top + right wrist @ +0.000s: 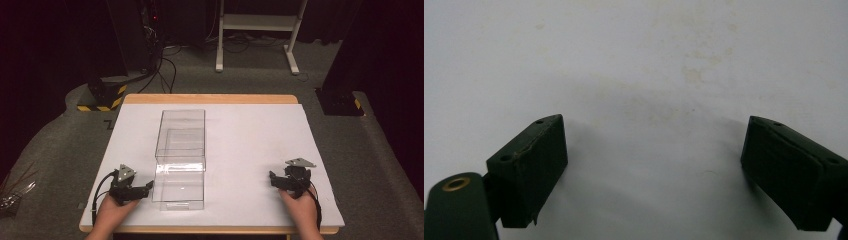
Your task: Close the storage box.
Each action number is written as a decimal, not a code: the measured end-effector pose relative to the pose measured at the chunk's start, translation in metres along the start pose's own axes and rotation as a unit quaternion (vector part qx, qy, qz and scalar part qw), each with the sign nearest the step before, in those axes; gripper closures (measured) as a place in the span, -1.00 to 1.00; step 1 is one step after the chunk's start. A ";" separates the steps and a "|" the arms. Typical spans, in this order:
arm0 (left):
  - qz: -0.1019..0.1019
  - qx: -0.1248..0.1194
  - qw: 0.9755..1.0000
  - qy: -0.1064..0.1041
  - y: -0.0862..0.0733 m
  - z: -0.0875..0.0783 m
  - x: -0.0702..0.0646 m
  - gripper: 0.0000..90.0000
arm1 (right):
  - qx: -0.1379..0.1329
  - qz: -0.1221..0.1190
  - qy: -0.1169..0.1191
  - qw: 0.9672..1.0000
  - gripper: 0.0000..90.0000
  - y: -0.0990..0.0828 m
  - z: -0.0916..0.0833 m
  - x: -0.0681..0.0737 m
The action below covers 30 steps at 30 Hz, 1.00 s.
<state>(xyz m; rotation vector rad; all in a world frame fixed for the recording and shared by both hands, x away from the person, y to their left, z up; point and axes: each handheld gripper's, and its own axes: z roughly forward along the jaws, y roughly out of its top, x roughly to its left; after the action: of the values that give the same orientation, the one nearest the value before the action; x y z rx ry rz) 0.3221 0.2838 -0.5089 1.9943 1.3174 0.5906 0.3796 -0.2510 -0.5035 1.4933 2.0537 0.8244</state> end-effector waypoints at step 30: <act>-0.011 -0.003 1.000 0.014 -0.002 -0.003 -0.003 -0.56 | -0.003 -0.002 0.000 1.000 -0.75 0.000 0.000 0.000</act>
<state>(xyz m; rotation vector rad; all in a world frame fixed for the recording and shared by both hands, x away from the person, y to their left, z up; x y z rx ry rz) 0.3180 0.2821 -0.5084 1.9709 1.3507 0.6135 0.3793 -0.2515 -0.5036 1.4865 2.0519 0.8283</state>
